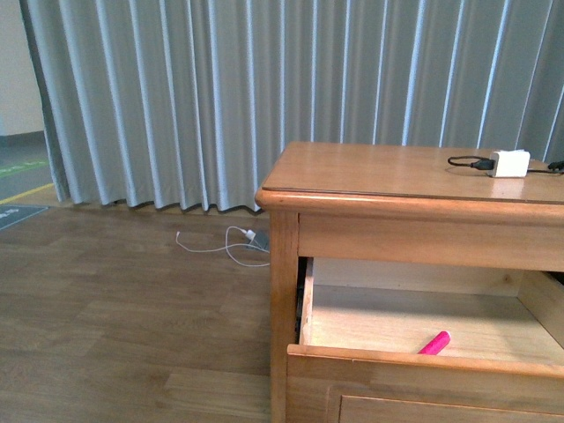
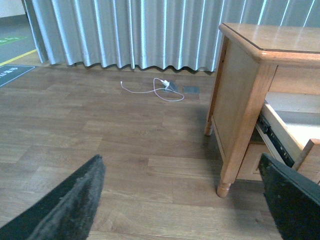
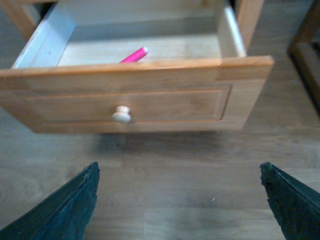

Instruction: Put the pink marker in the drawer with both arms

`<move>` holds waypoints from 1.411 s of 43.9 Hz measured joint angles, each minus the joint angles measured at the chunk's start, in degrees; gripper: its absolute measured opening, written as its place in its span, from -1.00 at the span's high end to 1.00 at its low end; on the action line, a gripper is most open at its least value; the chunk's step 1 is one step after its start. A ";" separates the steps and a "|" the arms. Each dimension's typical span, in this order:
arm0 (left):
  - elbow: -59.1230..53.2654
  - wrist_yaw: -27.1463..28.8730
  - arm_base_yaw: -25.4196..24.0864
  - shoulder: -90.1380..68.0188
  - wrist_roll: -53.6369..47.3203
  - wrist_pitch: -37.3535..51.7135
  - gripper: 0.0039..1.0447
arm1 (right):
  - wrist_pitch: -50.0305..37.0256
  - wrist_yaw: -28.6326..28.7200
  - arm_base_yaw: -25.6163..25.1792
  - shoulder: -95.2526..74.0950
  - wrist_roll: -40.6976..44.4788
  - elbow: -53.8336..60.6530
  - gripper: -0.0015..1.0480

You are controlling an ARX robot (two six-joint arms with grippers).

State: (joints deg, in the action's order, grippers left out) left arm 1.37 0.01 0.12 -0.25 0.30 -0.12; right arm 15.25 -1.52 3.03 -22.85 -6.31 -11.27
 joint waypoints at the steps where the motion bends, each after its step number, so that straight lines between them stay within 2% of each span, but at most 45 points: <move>1: 0.00 0.00 0.00 0.00 -0.02 0.00 -0.89 | -0.79 0.76 0.00 -2.10 0.09 -0.42 -0.83; 9: 0.00 0.00 0.00 0.00 -0.07 0.00 -0.89 | -11.65 5.38 0.31 -24.59 0.28 -5.46 -0.83; 14: 0.00 0.00 0.00 0.00 -0.07 0.00 -0.89 | -17.97 4.59 1.33 -37.29 0.52 -8.74 -0.83; 22: -0.02 0.00 0.00 0.00 -0.07 0.00 -0.89 | -25.64 -0.85 4.59 -53.46 3.76 -14.34 -0.83; 36: 0.00 0.00 0.00 0.00 -0.07 0.00 -0.89 | -35.45 -5.88 7.41 -70.40 4.94 -21.86 -0.83; 49: 0.00 0.00 0.00 0.00 -0.07 0.00 -0.89 | -46.18 -8.83 6.99 -82.31 3.96 -29.70 -0.83; 62: -0.02 0.00 0.00 0.00 -0.07 0.00 -0.89 | -52.89 -11.47 6.25 -94.33 3.32 -41.51 -0.83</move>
State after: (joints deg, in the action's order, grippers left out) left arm 1.34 0.01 0.12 -0.25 0.23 -0.12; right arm -37.65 -12.99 9.28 -117.19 -2.98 -52.77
